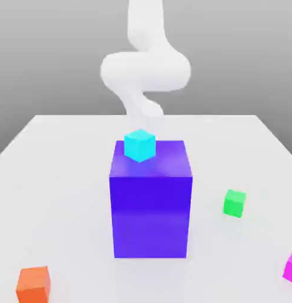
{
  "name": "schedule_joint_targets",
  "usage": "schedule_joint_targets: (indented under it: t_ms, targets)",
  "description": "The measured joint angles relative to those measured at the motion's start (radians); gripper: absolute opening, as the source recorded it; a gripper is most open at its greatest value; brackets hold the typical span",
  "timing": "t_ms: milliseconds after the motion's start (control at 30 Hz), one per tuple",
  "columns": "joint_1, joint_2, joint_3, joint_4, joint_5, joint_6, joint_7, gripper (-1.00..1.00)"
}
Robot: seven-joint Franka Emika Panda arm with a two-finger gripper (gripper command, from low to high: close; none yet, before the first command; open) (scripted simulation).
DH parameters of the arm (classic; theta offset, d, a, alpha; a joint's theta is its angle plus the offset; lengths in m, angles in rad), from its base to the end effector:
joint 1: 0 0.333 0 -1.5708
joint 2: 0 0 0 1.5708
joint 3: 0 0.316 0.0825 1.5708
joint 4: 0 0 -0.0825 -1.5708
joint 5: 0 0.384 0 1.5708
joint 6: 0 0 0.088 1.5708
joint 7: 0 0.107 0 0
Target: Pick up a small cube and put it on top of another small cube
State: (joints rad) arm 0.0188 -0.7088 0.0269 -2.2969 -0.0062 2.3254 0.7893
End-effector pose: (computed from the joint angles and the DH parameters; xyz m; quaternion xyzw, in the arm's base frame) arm 0.3789 0.0209 0.6823 -0.8695 0.3377 -0.3342 0.1349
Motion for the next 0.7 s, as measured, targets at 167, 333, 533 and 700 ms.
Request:
schedule_joint_targets:
  t_ms: [167,333,533,700]
  targets:
    - [0.037,0.186,0.060,0.006,-0.016,0.052,-0.019,0.00]
    - [0.075,0.367,0.120,0.012,-0.043,0.103,-0.030,0.00]
    - [0.123,0.585,0.190,0.020,-0.091,0.163,-0.031,0.00]
    - [0.201,0.769,0.225,0.027,-0.142,0.212,-0.025,0.00]
